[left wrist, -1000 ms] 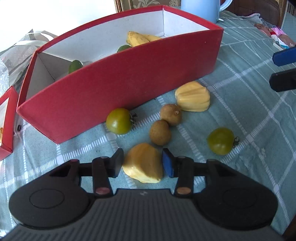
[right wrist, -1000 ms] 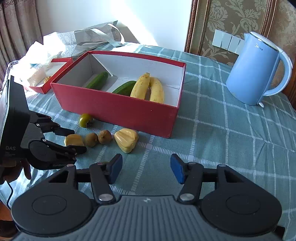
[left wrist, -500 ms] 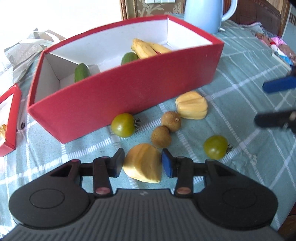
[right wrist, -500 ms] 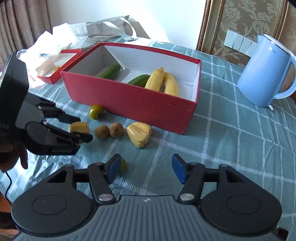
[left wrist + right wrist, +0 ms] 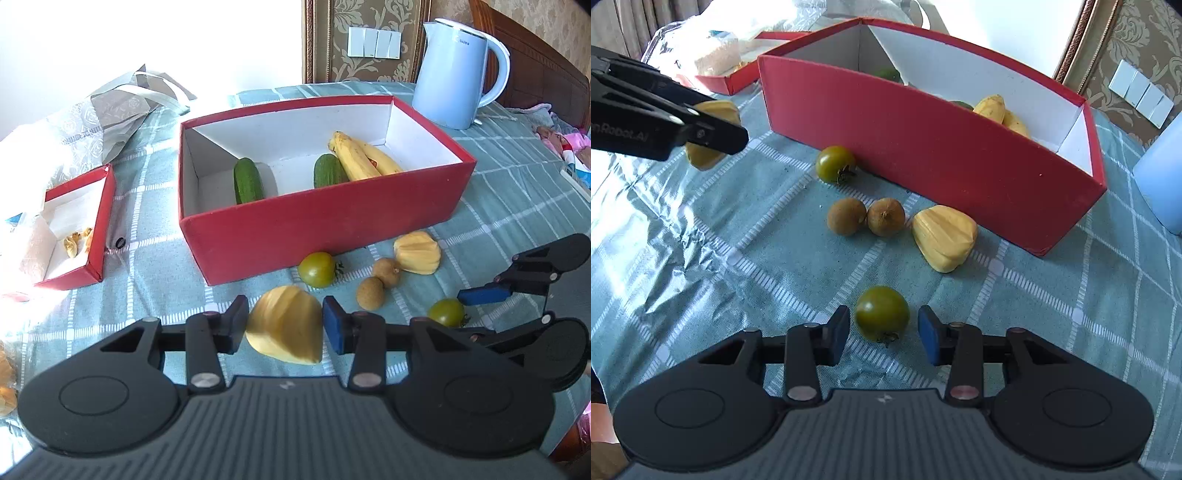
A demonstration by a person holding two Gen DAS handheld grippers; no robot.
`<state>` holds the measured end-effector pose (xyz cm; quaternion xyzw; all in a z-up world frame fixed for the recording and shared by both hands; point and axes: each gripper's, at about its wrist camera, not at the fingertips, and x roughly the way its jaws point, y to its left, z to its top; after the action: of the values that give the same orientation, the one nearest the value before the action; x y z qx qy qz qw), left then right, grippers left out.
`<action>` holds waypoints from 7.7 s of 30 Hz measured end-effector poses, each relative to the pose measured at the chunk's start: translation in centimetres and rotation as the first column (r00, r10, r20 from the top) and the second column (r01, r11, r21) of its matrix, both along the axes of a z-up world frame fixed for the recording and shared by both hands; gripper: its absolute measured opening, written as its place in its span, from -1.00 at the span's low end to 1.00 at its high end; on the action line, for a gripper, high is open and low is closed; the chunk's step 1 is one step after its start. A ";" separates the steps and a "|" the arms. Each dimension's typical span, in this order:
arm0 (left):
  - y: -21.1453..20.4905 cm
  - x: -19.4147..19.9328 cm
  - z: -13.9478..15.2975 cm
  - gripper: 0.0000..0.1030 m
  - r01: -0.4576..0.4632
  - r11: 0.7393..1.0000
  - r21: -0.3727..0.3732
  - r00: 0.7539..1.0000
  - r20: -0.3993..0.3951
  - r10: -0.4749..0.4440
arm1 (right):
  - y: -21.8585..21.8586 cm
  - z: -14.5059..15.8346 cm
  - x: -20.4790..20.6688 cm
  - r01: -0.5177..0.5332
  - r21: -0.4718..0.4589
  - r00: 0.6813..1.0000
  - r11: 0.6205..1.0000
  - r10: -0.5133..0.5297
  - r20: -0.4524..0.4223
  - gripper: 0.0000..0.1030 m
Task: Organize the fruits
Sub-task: 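Close the left tool on a yellow jackfruit piece while the right tool closes on a green tomato, then carry the jackfruit piece and tomato into the red box and open both tools, then move the left tool to another green tomato and close on it, then lift the tomato with the left tool toward the box while the right tool grasps a jackfruit piece, then lower the tomato into the box and open the left tool while the right tool drops the jackfruit in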
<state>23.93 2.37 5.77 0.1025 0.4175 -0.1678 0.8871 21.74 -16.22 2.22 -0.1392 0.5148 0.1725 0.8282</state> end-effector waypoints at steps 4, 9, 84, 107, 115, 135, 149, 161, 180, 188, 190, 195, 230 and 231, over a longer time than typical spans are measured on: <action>0.4 -0.1 0.0 -0.23 -0.012 1.000 0.000 1.000 0.004 0.012 | 0.3 -0.5 0.3 -0.009 -0.005 1.000 1.000 0.009 -0.004 -0.30; 0.4 -0.1 0.0 -0.23 -0.016 1.000 -0.005 1.000 0.001 0.016 | 0.6 -1.2 0.6 -0.010 -0.018 1.000 1.000 0.010 -0.020 -0.36; 2.9 4.7 6.0 1.00 -0.252 0.966 -0.064 0.950 0.172 0.260 | -5.4 5.3 16.9 0.230 0.124 0.953 0.965 -0.249 0.174 0.32; -4.9 6.7 -3.8 0.47 -0.249 0.967 -0.058 0.962 -0.132 0.240 | -9.3 9.0 3.5 0.276 0.181 0.931 0.944 -0.310 0.192 0.39; -5.0 8.5 -5.9 -0.13 -0.288 0.955 -0.072 0.937 -0.228 0.265 | -9.8 8.4 2.9 0.264 0.171 0.936 0.949 -0.295 0.190 0.39; -4.6 8.4 -5.6 -0.34 -0.302 0.951 -0.063 0.932 -0.229 0.281 | -10.3 7.7 2.2 0.252 0.176 0.943 0.952 -0.282 0.174 0.39; -2.0 4.9 0.7 -0.34 -0.263 0.957 -0.125 0.961 -0.120 0.249 | -4.7 2.0 3.5 -0.011 0.092 0.989 0.996 -0.003 0.148 0.30; -1.0 4.2 1.3 -0.34 -0.274 0.954 -0.121 0.959 -0.105 0.262 | -2.7 -1.9 6.3 -0.242 -0.003 0.966 0.970 0.242 0.097 0.08; -1.5 4.4 2.0 -0.33 -0.245 0.961 -0.127 0.968 -0.087 0.236 | -4.2 0.4 6.2 -0.181 0.092 0.981 0.979 0.174 0.081 -0.15; -1.6 7.2 4.7 -0.33 -0.187 0.964 -0.188 0.982 -0.053 0.180 | -7.4 4.9 3.4 -0.057 0.164 0.992 0.985 0.037 0.123 -0.15; -1.9 9.4 4.6 -0.33 -0.164 0.967 -0.196 0.986 -0.076 0.152 | -8.2 5.9 2.9 -0.026 0.167 0.991 0.986 0.004 0.135 -0.15; -2.9 15.5 1.7 -0.33 -0.158 0.968 -0.193 0.978 -0.166 0.127 | -9.8 7.6 1.8 0.026 0.163 0.983 0.986 -0.055 0.174 -0.15; -1.1 9.0 5.0 0.33 -0.199 0.977 -0.074 0.976 0.074 0.205 | -6.6 8.5 15.0 0.082 0.194 0.951 0.978 -0.135 0.278 -0.15; -1.0 8.4 5.0 0.34 -0.202 0.977 -0.071 0.975 0.077 0.207 | -6.4 7.8 15.8 0.089 0.184 0.953 0.979 -0.138 0.270 -0.15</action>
<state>32.35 1.34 10.80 0.0380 0.3829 -0.0841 0.9192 37.53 -22.59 10.05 -0.0614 0.3824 0.1462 0.9103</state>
